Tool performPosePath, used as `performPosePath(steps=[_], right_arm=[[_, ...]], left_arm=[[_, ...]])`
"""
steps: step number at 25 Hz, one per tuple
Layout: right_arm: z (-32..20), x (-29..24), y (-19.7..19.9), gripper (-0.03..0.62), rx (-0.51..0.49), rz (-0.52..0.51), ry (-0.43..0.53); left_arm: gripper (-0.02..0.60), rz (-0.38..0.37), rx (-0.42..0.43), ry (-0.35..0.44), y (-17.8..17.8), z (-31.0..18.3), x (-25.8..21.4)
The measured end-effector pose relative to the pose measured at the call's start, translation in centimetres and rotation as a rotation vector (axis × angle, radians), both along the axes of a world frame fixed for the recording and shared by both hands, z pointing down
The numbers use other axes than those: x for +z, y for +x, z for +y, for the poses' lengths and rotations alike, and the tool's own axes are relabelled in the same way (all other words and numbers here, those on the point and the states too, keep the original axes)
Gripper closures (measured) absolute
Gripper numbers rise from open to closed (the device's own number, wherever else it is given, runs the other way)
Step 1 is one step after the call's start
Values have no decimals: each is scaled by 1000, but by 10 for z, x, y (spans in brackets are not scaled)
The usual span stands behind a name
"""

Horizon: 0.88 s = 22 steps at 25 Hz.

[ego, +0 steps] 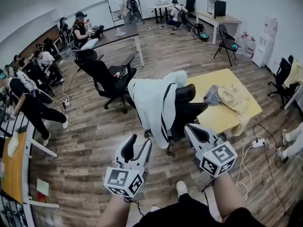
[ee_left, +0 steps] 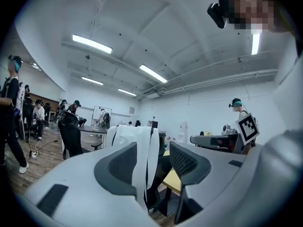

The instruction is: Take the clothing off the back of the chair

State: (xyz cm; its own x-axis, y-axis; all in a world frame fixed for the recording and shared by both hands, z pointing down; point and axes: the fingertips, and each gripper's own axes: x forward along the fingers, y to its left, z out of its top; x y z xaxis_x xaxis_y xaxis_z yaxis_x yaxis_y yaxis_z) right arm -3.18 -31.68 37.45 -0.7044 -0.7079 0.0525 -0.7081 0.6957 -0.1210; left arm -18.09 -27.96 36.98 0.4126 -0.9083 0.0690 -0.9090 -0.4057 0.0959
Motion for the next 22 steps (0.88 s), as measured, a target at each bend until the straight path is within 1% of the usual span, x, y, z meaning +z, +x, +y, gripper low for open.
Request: performPosePath(steps=[5, 9, 15, 19, 22], right_arm=[[-31, 9, 16, 580, -19, -9, -3], [-54, 12, 28, 580, -36, -10, -3], [-81, 15, 43, 580, -68, 4, -11], [-97, 22, 50, 580, -89, 10, -20], [-106, 29, 50, 580, -104, 10, -33]], left_arm=[[290, -33, -40, 7, 14, -36, 6], [255, -58, -63, 5, 27, -64, 10], [170, -142, -106, 1, 44, -105, 18], [144, -197, -134, 2, 52, -131, 25], [135, -203, -148, -7, 54, -147, 30]])
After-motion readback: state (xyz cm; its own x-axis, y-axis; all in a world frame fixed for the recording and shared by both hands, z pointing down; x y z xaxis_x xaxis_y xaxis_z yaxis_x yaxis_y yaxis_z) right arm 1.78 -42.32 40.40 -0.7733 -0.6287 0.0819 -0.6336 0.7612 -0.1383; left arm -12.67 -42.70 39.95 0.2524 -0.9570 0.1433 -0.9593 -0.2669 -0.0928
